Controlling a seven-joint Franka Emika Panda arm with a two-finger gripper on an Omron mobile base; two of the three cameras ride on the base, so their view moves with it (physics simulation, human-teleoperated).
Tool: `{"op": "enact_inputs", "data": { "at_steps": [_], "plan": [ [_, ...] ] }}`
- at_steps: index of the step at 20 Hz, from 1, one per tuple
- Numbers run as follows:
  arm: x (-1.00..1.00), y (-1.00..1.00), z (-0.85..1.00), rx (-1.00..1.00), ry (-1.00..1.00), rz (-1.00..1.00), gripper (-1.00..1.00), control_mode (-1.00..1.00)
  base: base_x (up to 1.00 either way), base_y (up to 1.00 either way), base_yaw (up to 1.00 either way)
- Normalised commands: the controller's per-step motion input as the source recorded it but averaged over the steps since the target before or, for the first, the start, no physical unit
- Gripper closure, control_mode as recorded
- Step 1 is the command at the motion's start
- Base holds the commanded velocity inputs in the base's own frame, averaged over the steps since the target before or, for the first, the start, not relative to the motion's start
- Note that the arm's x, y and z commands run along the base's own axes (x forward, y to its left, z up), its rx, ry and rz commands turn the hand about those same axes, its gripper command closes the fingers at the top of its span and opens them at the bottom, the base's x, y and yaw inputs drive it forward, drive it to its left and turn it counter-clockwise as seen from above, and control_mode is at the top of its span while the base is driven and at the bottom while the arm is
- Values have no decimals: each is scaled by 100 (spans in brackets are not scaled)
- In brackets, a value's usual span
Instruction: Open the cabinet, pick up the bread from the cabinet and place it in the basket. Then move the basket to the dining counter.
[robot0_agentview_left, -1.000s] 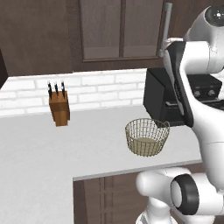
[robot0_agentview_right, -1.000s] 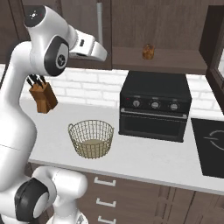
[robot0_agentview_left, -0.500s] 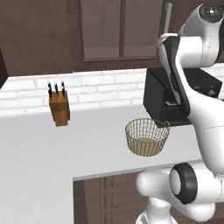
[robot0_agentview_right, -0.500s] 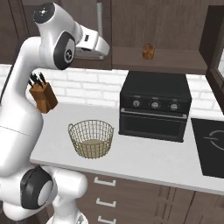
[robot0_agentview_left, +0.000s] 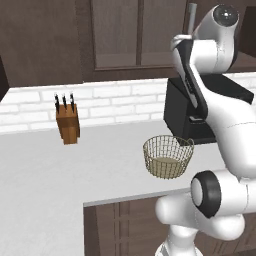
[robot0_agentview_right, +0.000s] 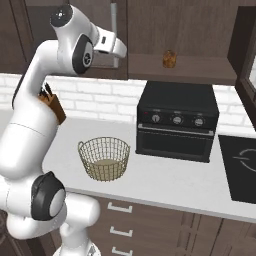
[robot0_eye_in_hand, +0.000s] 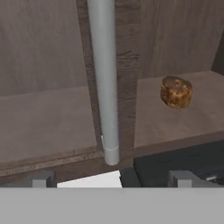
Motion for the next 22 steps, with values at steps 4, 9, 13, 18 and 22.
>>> {"op": "enact_inputs", "data": {
  "at_steps": [4, 9, 13, 18, 22],
  "plan": [
    [50, 0, 0, 0, -5, 0, -100, -100, 0, 0, 0],
    [35, -8, 0, 0, -14, 0, -100, -100, 0, 0, 0],
    [48, -20, 0, 0, -5, 2, -100, -100, 0, 0, 0],
    [41, -10, 0, 0, -2, 1, -100, -100, 0, 0, 0],
    [16, 0, 0, 0, 0, 1, 100, -100, 0, 0, 0]
  ]
}}
